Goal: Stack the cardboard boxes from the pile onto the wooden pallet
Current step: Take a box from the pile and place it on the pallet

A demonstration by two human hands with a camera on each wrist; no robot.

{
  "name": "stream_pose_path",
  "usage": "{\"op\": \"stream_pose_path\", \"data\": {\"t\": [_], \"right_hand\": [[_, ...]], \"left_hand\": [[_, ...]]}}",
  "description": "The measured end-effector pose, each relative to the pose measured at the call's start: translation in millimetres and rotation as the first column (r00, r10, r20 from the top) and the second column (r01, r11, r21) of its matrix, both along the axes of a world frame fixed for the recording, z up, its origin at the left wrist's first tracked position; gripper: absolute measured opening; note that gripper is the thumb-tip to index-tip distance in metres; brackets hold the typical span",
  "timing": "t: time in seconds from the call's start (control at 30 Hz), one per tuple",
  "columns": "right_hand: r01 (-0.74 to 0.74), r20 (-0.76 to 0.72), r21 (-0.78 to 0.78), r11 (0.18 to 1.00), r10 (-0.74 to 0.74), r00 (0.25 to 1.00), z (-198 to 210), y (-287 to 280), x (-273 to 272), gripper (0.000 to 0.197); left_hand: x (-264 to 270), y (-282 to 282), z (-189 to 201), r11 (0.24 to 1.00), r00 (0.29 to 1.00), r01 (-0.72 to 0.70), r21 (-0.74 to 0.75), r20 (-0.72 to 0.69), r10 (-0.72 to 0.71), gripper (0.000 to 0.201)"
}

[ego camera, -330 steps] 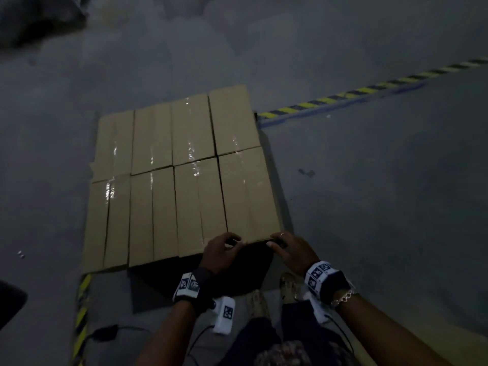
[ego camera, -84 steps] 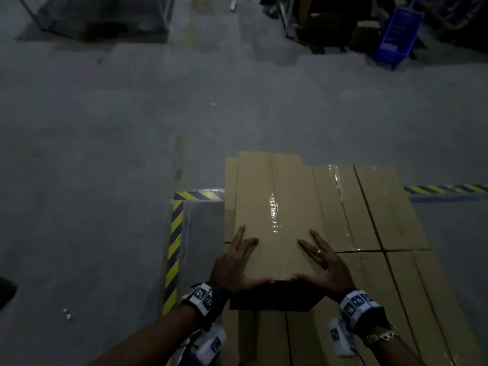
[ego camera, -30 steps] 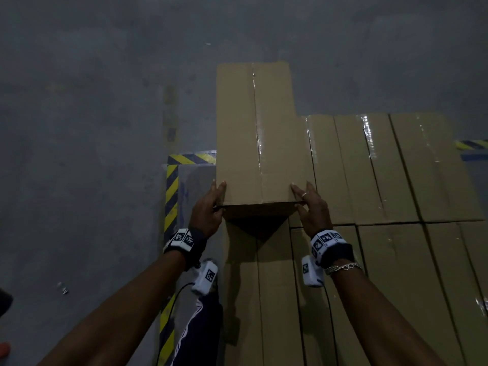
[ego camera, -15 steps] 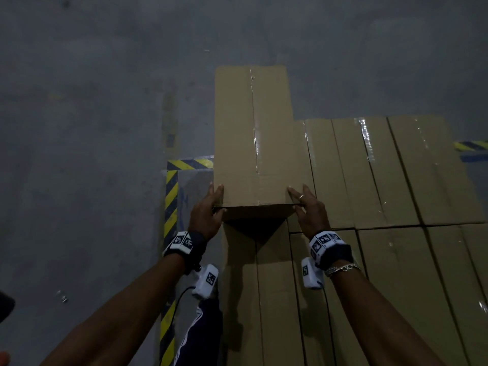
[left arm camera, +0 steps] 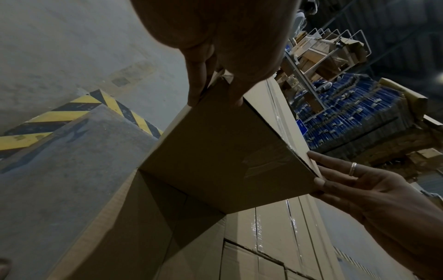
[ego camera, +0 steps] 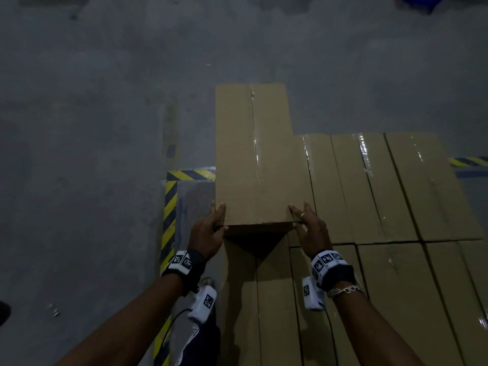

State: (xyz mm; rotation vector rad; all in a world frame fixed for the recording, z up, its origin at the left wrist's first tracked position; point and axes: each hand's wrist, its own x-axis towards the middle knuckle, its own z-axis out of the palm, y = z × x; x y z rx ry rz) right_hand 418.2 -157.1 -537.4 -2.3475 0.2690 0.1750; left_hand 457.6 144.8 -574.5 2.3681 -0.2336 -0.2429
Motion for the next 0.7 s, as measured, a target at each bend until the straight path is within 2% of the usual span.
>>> {"op": "stream_pose_path", "data": {"t": [0.27,0.47,0.63,0.7], "right_hand": [[0.006,-0.006,0.002,1.000,-0.006,1.000,-5,-2,2,0.060],[0.061,-0.053,0.057,0.996,-0.058,0.997,-8,6,1,0.065],[0.039,-0.105,0.102,0.994,-0.029,0.994,-13,7,5,0.084],[0.032,-0.119,0.089,0.996,-0.021,0.993,-19,6,7,0.088]], "left_hand": [[7,6,4,0.999,0.999,0.010,-0.045,-0.046,-0.012,0.076],[19,8,9,0.995,0.990,0.102,-0.020,-0.098,-0.103,0.099],[30,3,7,0.987,0.972,0.162,-0.014,-0.170,-0.162,0.127],[32,-1,7,0.987,0.971,0.161,-0.026,-0.176,-0.163,0.132]]}}
